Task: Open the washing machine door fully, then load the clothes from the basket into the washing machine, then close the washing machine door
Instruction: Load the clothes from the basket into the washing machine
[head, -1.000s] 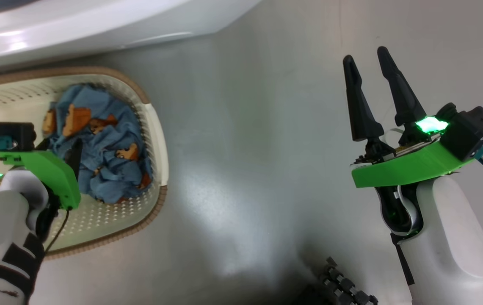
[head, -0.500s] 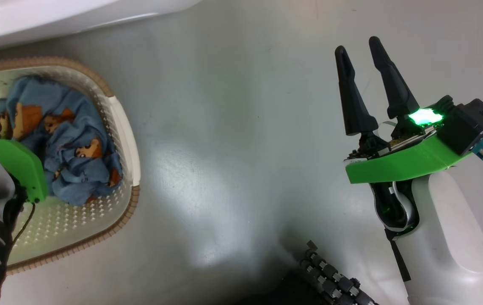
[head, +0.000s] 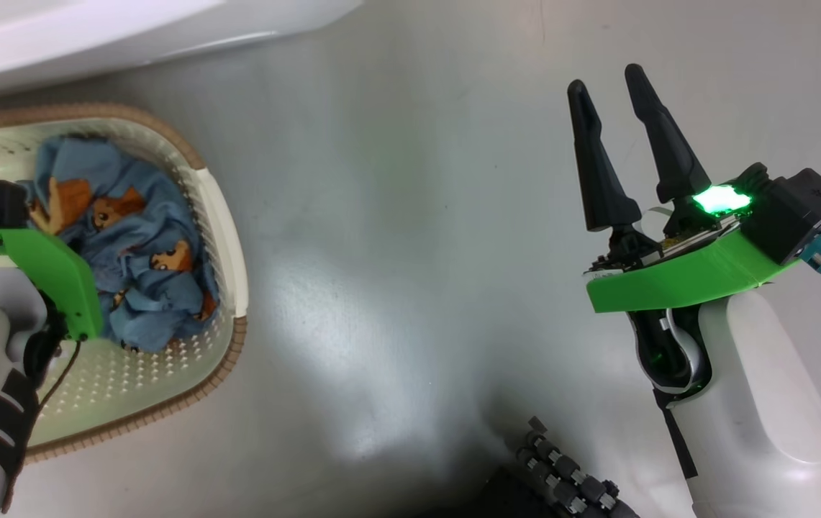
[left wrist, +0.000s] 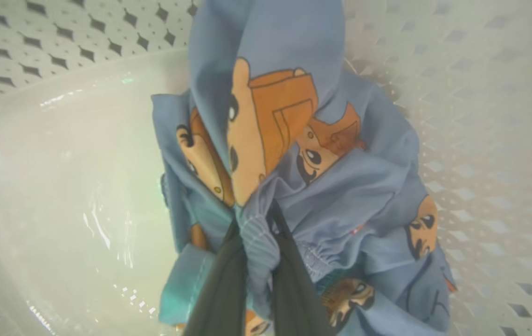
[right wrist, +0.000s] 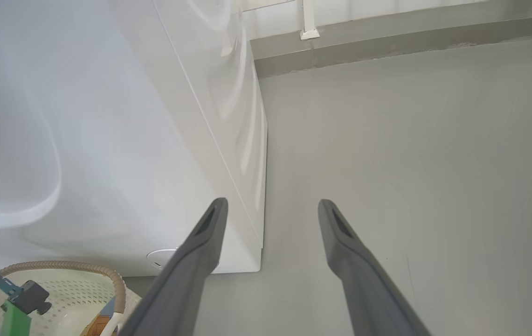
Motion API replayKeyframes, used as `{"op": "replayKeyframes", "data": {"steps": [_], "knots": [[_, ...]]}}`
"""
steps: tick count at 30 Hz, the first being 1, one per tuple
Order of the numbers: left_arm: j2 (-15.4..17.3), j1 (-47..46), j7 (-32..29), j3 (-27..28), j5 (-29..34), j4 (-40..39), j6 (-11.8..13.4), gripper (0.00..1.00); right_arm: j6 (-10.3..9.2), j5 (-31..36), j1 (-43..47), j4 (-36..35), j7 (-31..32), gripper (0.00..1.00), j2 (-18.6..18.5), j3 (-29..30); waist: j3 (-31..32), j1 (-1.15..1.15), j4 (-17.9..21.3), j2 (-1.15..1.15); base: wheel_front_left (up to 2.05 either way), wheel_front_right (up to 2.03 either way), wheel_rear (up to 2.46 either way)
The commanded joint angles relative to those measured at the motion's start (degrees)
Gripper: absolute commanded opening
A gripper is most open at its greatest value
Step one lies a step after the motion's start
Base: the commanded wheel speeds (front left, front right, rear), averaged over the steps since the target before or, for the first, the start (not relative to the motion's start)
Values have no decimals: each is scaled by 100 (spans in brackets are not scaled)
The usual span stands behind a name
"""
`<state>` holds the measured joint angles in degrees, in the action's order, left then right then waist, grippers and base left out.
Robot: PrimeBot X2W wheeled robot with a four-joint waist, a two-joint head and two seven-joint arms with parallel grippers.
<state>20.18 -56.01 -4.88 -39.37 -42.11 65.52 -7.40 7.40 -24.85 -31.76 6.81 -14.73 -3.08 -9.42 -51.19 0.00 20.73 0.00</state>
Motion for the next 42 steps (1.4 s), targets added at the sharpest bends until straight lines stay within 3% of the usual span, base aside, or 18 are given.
{"op": "replayKeyframes", "data": {"steps": [1, 23, 33, 42], "knots": [[194, 222, 99, 49, -118, -107, -8, 0, 9, 34, 167, -99, -27, 100, 20, -62, 113, 0, -51, 0, 0, 0, 0], [362, 1363, 1642, -491, -1256, -1198, -9, 0, 9, 175, 471, 57, -27, 100, 17, 162, 1555, 0, -486, 0, 0, 0, 0], [298, 1888, 1978, -212, -1420, -1696, -9, 0, 9, 166, 814, 225, -27, 100, -161, 192, 2463, 0, -793, 0, 0, 0, 0], [253, 2568, 1987, 693, -903, -2805, 205, 0, 9, 121, 1112, 357, -27, 100, -354, 192, 3200, 0, -1067, 0, 0, 0, 0]]}}
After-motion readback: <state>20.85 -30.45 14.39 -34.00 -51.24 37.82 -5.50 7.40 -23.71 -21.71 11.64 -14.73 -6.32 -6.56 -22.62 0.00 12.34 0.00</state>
